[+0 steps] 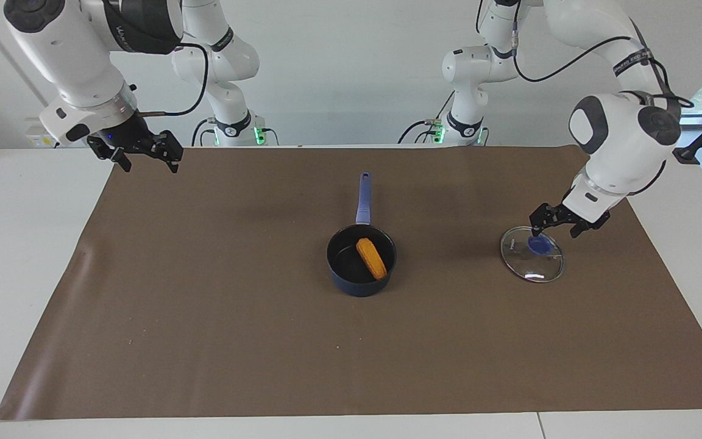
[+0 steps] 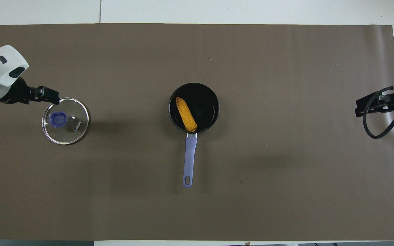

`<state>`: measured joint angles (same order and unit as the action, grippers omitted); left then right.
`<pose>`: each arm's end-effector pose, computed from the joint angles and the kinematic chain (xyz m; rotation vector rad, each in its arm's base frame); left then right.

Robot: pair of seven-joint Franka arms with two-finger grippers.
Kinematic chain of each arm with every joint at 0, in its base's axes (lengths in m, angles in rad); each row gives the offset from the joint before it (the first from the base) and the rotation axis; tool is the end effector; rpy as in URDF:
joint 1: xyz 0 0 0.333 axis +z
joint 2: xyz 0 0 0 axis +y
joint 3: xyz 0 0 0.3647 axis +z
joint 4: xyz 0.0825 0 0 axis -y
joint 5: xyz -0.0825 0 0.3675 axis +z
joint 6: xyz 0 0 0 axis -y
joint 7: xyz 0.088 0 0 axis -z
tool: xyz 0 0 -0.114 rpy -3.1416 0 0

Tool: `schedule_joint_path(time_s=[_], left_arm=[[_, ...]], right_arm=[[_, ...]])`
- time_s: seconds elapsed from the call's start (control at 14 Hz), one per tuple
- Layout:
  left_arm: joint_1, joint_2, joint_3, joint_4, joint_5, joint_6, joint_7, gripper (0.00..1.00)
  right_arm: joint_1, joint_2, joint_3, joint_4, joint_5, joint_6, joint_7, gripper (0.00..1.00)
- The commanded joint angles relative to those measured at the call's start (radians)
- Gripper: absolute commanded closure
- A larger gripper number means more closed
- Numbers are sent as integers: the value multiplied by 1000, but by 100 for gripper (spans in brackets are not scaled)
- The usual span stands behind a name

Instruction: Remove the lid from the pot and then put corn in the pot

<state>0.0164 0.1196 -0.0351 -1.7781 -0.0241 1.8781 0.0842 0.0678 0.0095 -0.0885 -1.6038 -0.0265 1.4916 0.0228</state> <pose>0.5856 -0.0120 0.5297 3.1102 -0.1481 -0.0290 0.5300 -0.0139 0.6399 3.1076 -0.0684 -0.1893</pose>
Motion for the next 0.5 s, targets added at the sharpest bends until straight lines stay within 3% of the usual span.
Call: schedule_joint_path(time_s=[0.0, 0.43], left_arm=[[-23, -84, 4, 14, 18, -103, -41, 0], [-26, -196, 6, -29, 20, -249, -31, 0]], right_arm=[[-31, -9, 7, -7, -4, 12, -26, 0], [-51, -10, 15, -5, -4, 10, -24, 0]])
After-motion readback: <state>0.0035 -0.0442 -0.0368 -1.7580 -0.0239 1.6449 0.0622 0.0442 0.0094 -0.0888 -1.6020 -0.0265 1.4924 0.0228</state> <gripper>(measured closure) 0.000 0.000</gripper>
